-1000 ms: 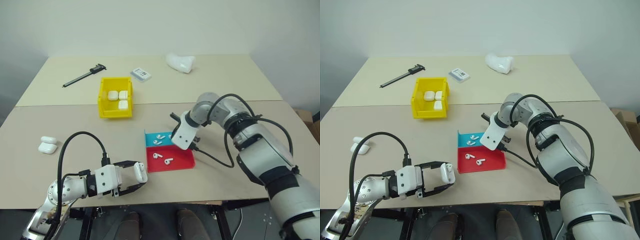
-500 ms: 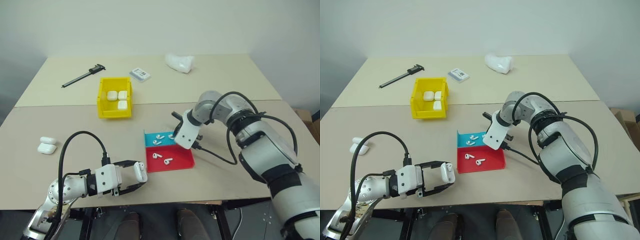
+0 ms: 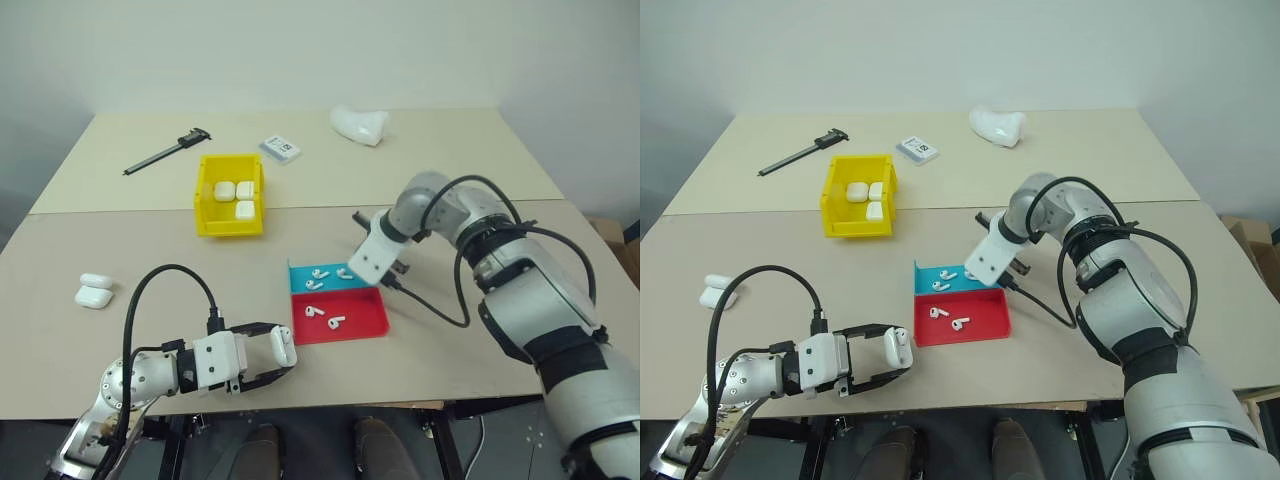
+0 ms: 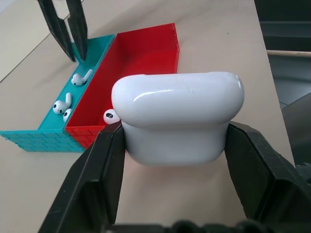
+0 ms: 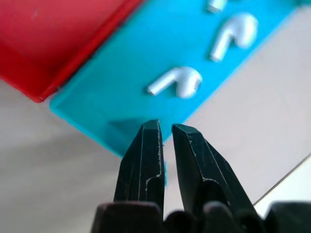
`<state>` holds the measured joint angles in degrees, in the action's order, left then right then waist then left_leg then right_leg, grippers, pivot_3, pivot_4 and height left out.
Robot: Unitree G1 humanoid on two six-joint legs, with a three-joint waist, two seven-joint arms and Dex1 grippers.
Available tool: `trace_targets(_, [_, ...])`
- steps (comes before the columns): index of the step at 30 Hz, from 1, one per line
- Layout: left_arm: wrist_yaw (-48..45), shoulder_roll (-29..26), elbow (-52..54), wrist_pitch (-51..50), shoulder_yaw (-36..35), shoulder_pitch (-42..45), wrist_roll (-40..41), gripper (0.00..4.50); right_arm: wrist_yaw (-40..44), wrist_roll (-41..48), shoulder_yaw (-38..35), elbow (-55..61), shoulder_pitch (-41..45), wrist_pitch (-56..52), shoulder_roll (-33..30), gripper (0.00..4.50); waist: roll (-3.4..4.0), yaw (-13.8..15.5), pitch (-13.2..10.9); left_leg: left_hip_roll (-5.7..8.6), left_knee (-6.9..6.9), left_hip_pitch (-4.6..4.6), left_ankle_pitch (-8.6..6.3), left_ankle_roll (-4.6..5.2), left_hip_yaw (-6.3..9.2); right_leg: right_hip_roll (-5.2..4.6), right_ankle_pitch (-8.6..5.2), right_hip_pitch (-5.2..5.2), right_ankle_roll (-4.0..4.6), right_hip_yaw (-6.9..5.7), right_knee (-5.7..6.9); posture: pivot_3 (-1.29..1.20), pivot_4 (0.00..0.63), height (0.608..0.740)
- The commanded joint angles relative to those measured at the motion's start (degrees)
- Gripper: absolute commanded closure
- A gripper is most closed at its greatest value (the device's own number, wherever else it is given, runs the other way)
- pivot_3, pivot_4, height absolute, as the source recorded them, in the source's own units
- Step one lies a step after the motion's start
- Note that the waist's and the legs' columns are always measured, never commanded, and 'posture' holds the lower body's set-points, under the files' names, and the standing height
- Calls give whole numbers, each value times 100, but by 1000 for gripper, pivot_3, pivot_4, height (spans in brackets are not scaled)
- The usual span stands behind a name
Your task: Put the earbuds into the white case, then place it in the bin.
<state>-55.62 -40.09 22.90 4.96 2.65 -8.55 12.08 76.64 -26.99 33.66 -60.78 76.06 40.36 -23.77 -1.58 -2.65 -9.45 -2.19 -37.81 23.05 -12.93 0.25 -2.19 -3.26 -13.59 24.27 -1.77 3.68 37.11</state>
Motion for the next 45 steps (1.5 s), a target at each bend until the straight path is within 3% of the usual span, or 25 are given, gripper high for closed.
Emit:
trace_targets(1, [50, 10, 85, 91, -15, 23, 33, 1730, 1081, 711, -480, 780, 79, -1891, 121, 3796, 1, -6, -1, 0, 0, 1, 0, 0, 0, 0, 0, 1, 0, 0, 0, 0, 150, 740])
trace_targets(6, [103, 11, 175, 65, -76, -92, 74, 1730, 1217, 784, -675, 2297, -349, -4067, 84, 3796, 1, 22, -1, 1, 0, 3, 0, 0, 6, 0, 0, 3, 0, -3, 1, 0, 150, 740])
trace_targets(11, [188, 10, 228, -18, -83, -123, 88, 1730, 1377, 814, -699, 3889, -809, -6627, 144, 2332, 1, 49, -1, 7, -1, 17, 0, 0, 6, -4, 0, 11, -1, -4, -1, 0, 150, 740])
trace_targets(14, [225, 40, 170, -17, -51, -31, 64, 1730, 1398, 695, -468, 4483, -966, -7999, 27, 2332, 1, 49, -1, 7, -2, 16, 0, 0, 5, -4, 0, 12, -1, -4, 0, 0, 150, 740])
trace_targets(19, [275, 145, 40, -37, 100, 171, 0, 1730, 1003, 559, -61, 4752, -1165, -8853, -129, 2332, 1, 56, 0, 13, -4, 15, 0, 0, 7, -6, -1, 7, -3, -8, -5, 0, 150, 740])
trace_targets(34, [308, 133, 16, -35, 179, 168, -98, 1730, -406, 508, 250, 3515, -931, -8326, 406, 2332, 1, 15, 0, 12, -4, 20, 0, 0, 8, 0, 0, 11, -5, -6, -4, 0, 150, 740])
trace_targets(45, [333, 93, 41, -30, 174, 109, -83, 1730, -459, 584, 322, 3246, -890, -8085, 536, 2332, 1, 2, 0, 10, -4, 17, 0, 0, 8, 1, 0, 10, -5, -6, -2, 0, 150, 740])
